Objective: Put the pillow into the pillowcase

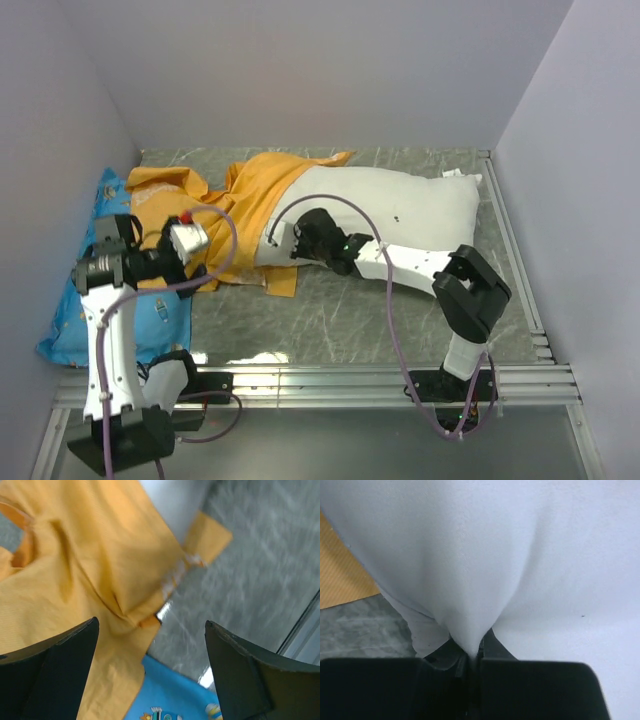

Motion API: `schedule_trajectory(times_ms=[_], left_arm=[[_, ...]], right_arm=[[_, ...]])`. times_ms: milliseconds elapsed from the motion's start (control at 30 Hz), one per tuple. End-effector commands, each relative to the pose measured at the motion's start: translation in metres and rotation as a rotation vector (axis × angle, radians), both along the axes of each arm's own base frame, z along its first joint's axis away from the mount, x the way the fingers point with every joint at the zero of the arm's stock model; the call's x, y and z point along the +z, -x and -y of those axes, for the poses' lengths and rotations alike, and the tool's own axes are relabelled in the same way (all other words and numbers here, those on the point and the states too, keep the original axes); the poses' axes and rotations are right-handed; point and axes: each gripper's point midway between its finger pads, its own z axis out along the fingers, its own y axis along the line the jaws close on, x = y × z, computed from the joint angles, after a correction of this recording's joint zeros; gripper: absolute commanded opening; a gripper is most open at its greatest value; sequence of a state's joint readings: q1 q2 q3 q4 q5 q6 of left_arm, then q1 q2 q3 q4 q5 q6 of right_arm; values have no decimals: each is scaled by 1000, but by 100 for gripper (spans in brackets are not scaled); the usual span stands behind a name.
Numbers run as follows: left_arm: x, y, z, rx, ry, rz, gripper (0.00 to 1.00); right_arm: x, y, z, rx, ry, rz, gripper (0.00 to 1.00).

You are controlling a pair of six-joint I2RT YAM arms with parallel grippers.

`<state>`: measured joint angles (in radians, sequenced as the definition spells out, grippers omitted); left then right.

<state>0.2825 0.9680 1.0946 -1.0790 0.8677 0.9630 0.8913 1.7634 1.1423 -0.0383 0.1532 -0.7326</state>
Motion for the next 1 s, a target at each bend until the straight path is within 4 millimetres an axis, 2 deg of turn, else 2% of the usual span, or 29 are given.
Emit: schedule_trajectory(times_ms=[0,67,100,133,167,200,233,300,333,400,433,567,633,733,867,967], left_arm=[[-56,45,-2,-286,-274,56,91],[-66,49,10,-381,-339,141,87],[-76,37,14,-392,-361,202,85],[-73,34,32,-411,-345,254,82],[-78,28,38,-421,-386,285,80],[-80,12,50,-427,-401,369,80],[-82,17,72,-497,-398,400,78],[-89,7,87,-513,-425,416,78],[-95,4,106,-556,-415,417,79],[-102,-9,115,-544,-470,420,80],[-106,-16,129,-573,-482,449,79],[-114,-38,141,-597,-571,533,80],[-131,-40,140,-661,-660,525,79],[-153,-37,137,-731,-713,462,79],[-170,-26,136,-827,-742,390,80],[-178,-34,138,-819,-781,391,79]], right_arm=[[21,-5,4,-22,-89,-112,0],[42,-6,4,-24,-168,-152,0],[53,-2,-2,4,-199,-197,0],[57,-1,-3,7,-216,-225,0],[56,-3,-3,-1,-222,-249,0],[60,-3,-3,9,-231,-281,0],[59,-3,-2,14,-227,-297,0],[53,-4,0,7,-222,-316,0],[52,-2,-2,21,-221,-328,0],[48,2,-3,31,-215,-349,0],[48,4,-4,42,-222,-364,0],[49,6,-6,49,-228,-396,0],[51,3,-5,45,-236,-406,0],[53,1,-5,48,-248,-417,0],[55,-1,-5,56,-244,-420,0],[59,-1,-6,68,-255,-428,0]])
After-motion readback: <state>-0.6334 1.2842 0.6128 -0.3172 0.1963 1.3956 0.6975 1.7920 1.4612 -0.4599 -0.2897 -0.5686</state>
